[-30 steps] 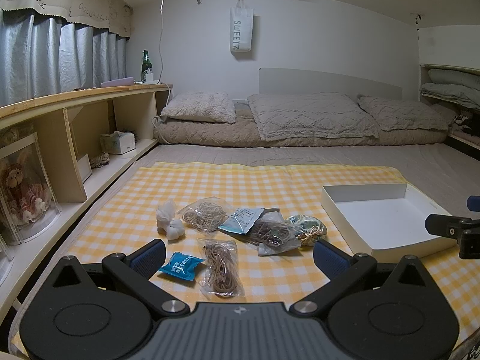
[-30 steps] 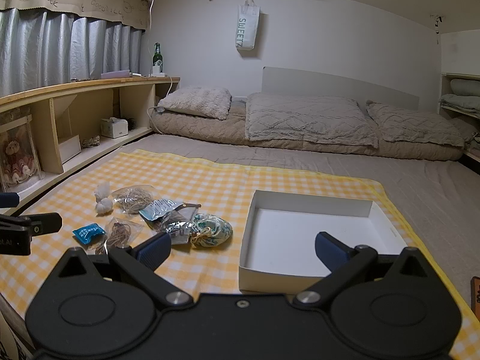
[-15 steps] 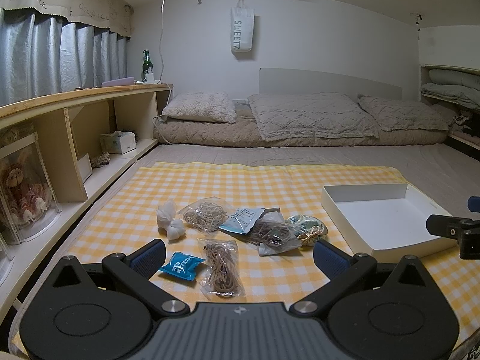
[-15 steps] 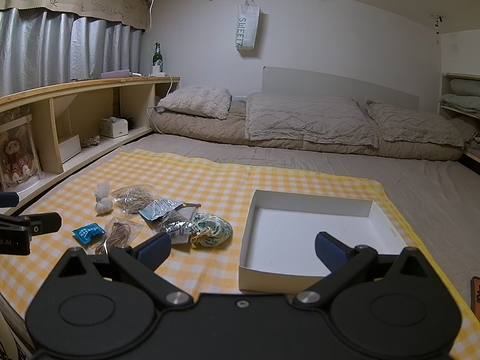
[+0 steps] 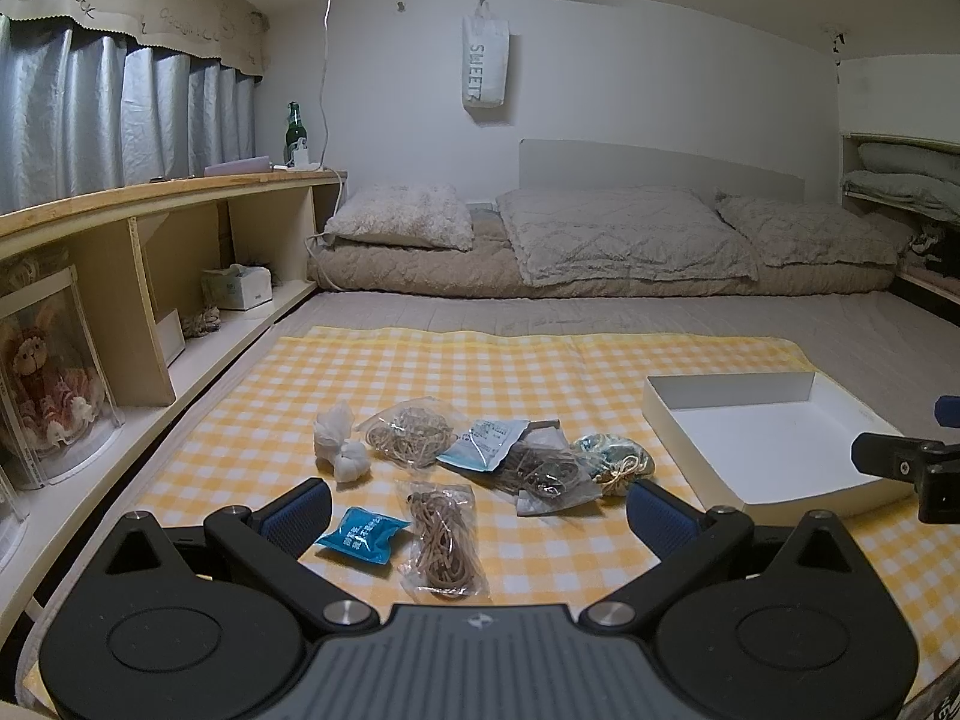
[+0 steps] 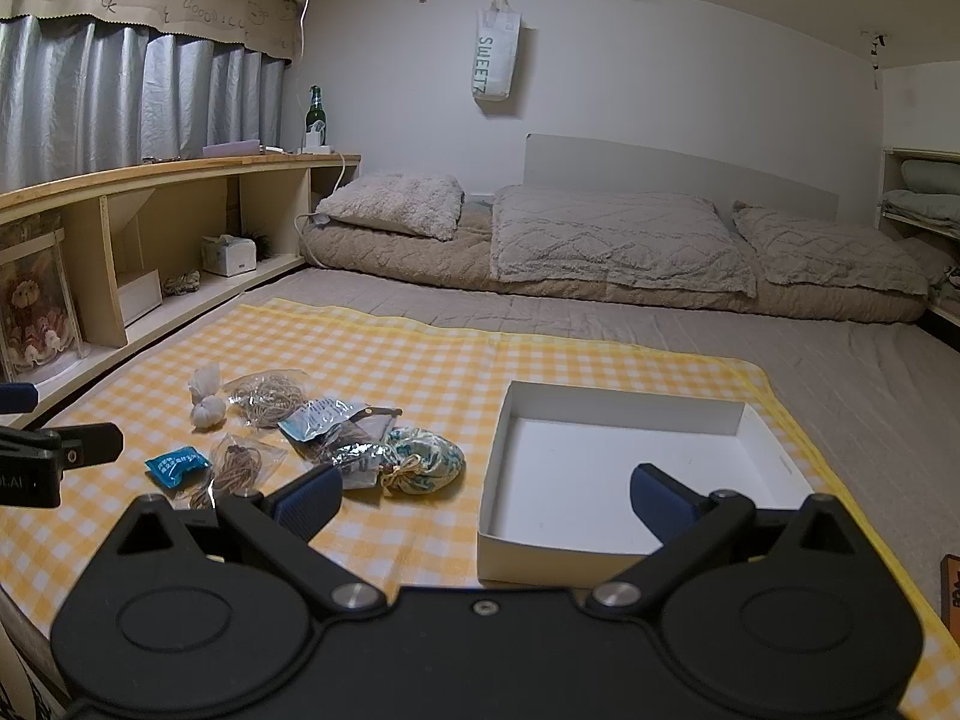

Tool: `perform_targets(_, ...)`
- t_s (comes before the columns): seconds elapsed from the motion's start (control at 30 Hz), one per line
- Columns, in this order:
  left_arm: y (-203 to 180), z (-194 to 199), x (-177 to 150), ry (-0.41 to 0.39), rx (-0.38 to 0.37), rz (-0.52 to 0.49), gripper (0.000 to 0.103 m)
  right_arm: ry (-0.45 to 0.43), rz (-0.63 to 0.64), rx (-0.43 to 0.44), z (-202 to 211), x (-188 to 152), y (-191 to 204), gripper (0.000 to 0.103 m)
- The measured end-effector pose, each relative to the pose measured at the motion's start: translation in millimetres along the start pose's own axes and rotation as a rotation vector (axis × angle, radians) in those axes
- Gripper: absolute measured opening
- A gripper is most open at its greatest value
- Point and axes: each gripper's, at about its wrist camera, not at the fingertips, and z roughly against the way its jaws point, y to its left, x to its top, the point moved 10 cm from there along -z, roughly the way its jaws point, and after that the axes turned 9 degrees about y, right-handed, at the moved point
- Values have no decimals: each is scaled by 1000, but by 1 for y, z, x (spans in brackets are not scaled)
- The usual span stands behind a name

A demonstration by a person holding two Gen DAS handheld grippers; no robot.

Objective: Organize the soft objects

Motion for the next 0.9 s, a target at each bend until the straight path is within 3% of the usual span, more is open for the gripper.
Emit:
perform_targets(0.23,-2,4,4,-21,-1,-5,103,-8,7,0,0,-4,-4,103)
perform_targets(0.43,0,7,18,-77,45,-32,103,-42,15,-4,10,9,-4,103)
perform_targets(0.67,12,2,46,-99,39,-56,103,-111,63,15,20,51,-6,103)
perform_targets(0.83,24,-16,65,-52,54,-43,103,-148,119,31,16,95,-6,103)
perform_targets(0.9,25,-26,66,-11,19,-25,103,-135,130,35,9,111,-4,103)
